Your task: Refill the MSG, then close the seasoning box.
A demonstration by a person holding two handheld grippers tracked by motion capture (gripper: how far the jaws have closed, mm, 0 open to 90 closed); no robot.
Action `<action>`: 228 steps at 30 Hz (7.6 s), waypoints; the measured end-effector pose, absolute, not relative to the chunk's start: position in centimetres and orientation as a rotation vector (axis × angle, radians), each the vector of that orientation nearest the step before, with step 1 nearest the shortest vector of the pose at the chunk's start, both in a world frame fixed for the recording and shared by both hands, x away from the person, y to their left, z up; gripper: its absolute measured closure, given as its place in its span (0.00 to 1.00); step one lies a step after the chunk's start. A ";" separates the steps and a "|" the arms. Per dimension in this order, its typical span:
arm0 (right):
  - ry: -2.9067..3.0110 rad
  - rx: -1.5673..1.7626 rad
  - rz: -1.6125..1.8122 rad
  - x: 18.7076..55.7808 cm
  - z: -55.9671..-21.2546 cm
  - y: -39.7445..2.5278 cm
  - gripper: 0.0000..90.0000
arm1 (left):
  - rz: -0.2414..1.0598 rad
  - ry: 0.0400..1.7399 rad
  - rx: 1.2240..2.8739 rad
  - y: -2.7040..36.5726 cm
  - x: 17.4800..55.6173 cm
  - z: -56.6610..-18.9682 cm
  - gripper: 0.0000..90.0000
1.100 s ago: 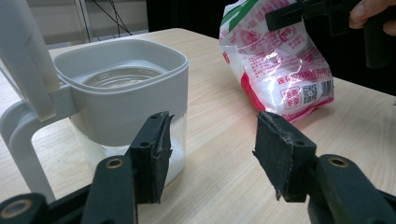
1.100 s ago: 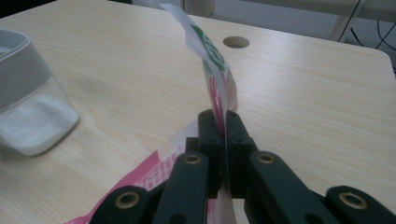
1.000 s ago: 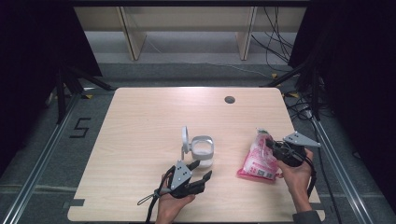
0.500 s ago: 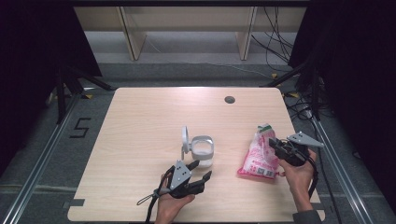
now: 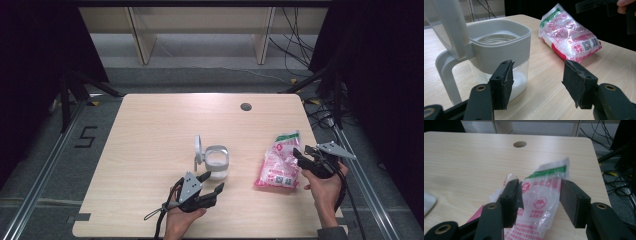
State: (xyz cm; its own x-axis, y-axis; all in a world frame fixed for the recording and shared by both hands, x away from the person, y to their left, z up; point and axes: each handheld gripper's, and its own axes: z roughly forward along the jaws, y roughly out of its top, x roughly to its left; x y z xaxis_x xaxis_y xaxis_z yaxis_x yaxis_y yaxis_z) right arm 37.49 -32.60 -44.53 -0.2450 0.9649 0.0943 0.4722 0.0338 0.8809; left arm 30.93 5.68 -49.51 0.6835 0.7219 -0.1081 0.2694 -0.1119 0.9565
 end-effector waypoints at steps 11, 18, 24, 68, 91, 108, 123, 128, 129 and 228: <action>1.747 1.395 1.168 36.9 -43.7 -32.1 0.54 | 0.476 0.816 1.681 6.0 31.0 -49.4 0.46; 1.813 1.353 1.200 36.5 -43.6 -29.8 0.53 | 0.474 0.817 1.695 6.2 30.9 -49.3 0.45; 1.908 1.338 1.200 36.0 -44.1 -28.0 0.50 | 0.487 0.817 1.699 6.6 30.9 -49.1 0.45; 2.206 1.112 1.299 33.0 -47.1 -25.4 0.21 | 0.605 0.886 1.698 11.0 31.6 -48.0 0.44; 2.222 1.133 1.279 32.4 -47.2 -25.7 0.25 | 0.654 0.819 1.682 12.1 32.3 -47.3 0.96; 2.232 1.120 1.278 32.3 -47.3 -25.8 0.26 | 0.647 0.805 1.672 11.5 34.0 -45.9 0.99; 2.235 1.123 1.273 32.2 -47.2 -25.8 0.27 | 0.651 0.787 1.677 10.9 34.4 -45.3 0.99; 2.231 1.114 1.274 32.2 -47.3 -25.8 0.27 | 0.658 0.778 1.682 10.9 34.4 -45.1 0.98; 2.237 1.115 1.282 32.2 -47.3 -25.8 0.27 | 0.656 0.778 1.679 10.9 34.5 -45.2 0.98; 2.278 1.118 1.264 31.7 -47.5 -25.4 0.27 | 0.486 0.699 1.730 7.8 30.5 -47.5 0.41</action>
State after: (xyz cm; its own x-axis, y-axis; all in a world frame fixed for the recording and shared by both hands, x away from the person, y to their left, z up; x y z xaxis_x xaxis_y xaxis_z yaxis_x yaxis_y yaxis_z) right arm 31.68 -25.42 -47.55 -0.6497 0.7534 0.1009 0.4843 0.3080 0.8189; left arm 30.47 7.78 -47.48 0.7367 0.6753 -0.0342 0.2025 -0.1721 0.9640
